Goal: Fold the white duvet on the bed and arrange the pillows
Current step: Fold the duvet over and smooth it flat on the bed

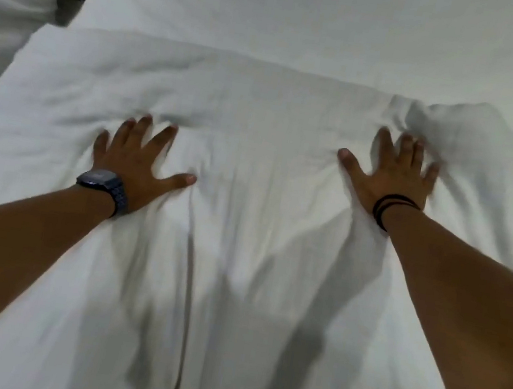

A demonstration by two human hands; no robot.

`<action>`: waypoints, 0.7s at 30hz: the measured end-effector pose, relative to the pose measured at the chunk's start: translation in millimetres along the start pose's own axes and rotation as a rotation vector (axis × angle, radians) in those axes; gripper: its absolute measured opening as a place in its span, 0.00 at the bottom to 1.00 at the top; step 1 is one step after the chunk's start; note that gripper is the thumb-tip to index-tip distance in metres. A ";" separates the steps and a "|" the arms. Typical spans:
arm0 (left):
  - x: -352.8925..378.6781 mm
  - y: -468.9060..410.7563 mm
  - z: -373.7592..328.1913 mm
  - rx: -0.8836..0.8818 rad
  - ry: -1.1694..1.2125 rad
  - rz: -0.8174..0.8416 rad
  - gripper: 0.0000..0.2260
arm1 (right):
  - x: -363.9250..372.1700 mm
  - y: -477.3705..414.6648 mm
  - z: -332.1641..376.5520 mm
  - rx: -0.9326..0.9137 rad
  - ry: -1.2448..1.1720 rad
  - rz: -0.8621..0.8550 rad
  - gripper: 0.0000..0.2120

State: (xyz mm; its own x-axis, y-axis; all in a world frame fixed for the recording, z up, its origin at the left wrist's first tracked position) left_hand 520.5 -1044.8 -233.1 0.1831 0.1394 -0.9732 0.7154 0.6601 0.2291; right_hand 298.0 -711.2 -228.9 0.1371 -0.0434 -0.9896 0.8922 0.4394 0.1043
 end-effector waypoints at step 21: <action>10.2 -41.7 -91.9 0.061 0.051 0.041 0.44 | -20.4 -76.1 -47.6 0.159 0.052 -0.310 0.37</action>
State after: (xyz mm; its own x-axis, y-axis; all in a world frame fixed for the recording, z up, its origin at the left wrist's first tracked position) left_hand 430.6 -1003.1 -254.5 0.1794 0.2037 -0.9625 0.7478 0.6075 0.2679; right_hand 206.8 -701.0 -221.4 -0.1689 -0.1056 -0.9800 0.9445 0.2670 -0.1915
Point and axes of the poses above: each hand's wrist, its own y-axis away from the middle knuckle, its own x-axis out of the palm, z = x × y, the point moved 5 cm from there along -y, towards the middle knuckle, and after that the axes turned 12 degrees about -x, right-handed, at the moved point
